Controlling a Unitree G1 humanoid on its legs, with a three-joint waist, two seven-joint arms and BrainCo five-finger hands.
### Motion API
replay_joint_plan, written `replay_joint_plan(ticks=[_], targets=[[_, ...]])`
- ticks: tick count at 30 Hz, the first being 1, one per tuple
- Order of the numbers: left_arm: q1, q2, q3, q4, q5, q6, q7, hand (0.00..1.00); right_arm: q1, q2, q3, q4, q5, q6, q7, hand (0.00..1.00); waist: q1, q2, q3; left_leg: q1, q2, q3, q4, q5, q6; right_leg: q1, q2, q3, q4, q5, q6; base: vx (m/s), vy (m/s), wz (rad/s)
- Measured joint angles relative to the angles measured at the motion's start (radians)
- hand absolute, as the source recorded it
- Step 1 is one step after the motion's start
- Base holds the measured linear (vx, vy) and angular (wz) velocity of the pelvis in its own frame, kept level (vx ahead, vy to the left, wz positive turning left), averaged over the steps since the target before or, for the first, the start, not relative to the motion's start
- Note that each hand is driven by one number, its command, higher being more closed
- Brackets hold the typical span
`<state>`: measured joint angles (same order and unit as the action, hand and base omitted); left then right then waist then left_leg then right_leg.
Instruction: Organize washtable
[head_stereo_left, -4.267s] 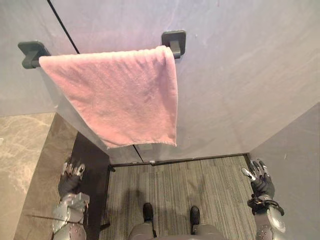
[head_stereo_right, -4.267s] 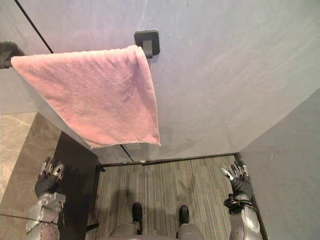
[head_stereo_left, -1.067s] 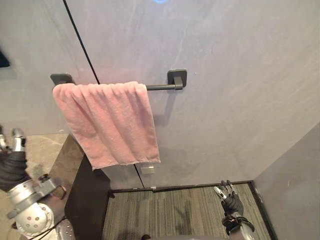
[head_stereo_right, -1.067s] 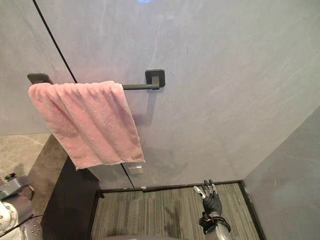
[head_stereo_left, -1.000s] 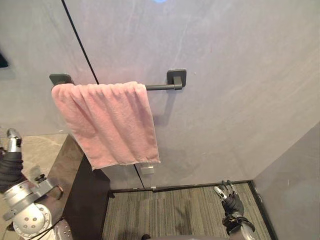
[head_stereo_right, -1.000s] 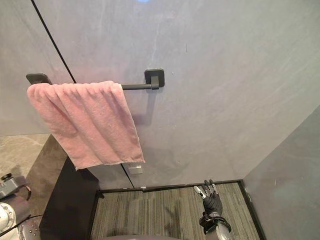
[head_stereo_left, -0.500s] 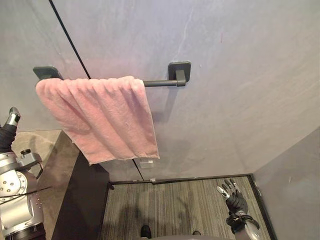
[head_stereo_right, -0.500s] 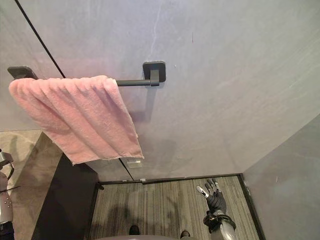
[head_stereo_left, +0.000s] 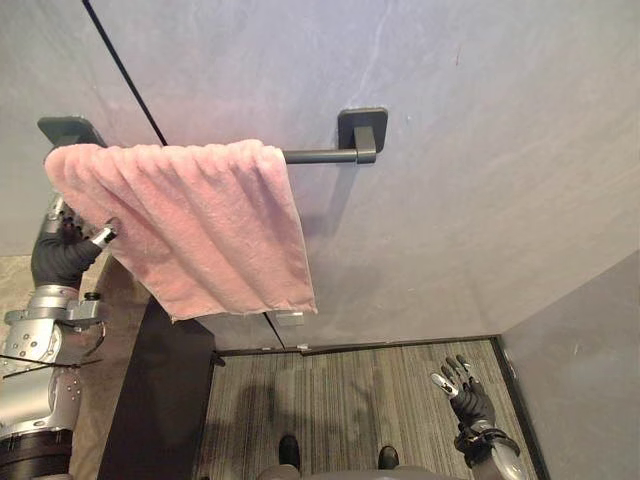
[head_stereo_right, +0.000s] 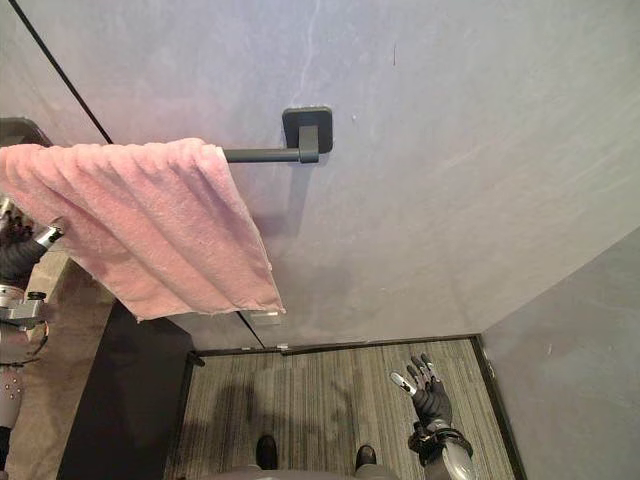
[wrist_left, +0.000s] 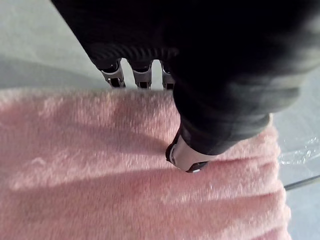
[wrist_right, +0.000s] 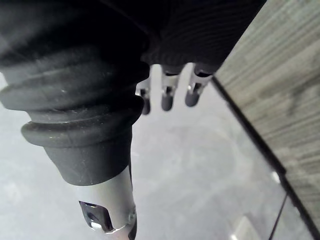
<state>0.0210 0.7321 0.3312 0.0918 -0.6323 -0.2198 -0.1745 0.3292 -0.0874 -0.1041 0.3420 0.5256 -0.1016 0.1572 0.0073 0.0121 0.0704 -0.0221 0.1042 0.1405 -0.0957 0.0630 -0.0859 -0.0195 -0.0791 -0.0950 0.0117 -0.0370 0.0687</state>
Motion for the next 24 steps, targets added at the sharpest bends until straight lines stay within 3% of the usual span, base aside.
replay_joint_plan(ticks=[3, 11, 12, 20, 24], targets=[[0.003, 0.049, -0.020, 0.004, -0.058, 0.014, -0.071, 0.00, -0.009, -0.005, 0.003, 0.039, -0.008, -0.001, 0.013, 0.00, 0.007, -0.001, 0.000, 0.001, 0.000, -0.001, 0.000, 0.000, 0.000, 0.000, 0.000, -0.002, 0.003, 0.000, 0.000, 0.00, 0.000, 0.00], [0.028, 0.084, -0.071, 0.029, -0.059, 0.019, -0.091, 0.00, -0.018, -0.021, 0.025, 0.056, -0.027, -0.001, 0.025, 0.00, 0.005, -0.003, -0.001, 0.003, -0.002, -0.003, 0.000, 0.001, 0.002, 0.000, -0.003, -0.009, 0.004, 0.000, 0.000, 0.00, 0.000, 0.00], [0.028, 0.084, -0.090, 0.034, -0.047, 0.019, -0.085, 1.00, -0.019, -0.031, 0.041, 0.067, -0.028, -0.001, 0.025, 0.00, 0.006, -0.003, -0.001, 0.003, -0.002, -0.003, 0.000, 0.001, 0.001, -0.001, -0.003, -0.009, 0.003, 0.000, 0.000, 0.00, 0.000, 0.00], [0.025, 0.070, -0.096, 0.048, 0.134, 0.041, 0.010, 1.00, -0.039, -0.032, 0.043, 0.064, -0.039, 0.002, 0.021, 0.00, 0.006, -0.006, 0.000, 0.003, -0.002, 0.000, -0.001, 0.001, 0.001, -0.003, -0.003, -0.002, -0.001, 0.001, 0.000, 0.00, 0.000, -0.01], [0.015, 0.001, -0.092, 0.043, 0.175, 0.040, 0.048, 1.00, -0.055, -0.054, 0.046, -0.099, -0.064, 0.023, 0.026, 0.00, 0.007, -0.007, 0.001, 0.001, -0.001, 0.017, -0.001, 0.001, 0.001, -0.004, -0.001, 0.017, -0.015, 0.014, -0.001, -0.01, 0.001, -0.13]])
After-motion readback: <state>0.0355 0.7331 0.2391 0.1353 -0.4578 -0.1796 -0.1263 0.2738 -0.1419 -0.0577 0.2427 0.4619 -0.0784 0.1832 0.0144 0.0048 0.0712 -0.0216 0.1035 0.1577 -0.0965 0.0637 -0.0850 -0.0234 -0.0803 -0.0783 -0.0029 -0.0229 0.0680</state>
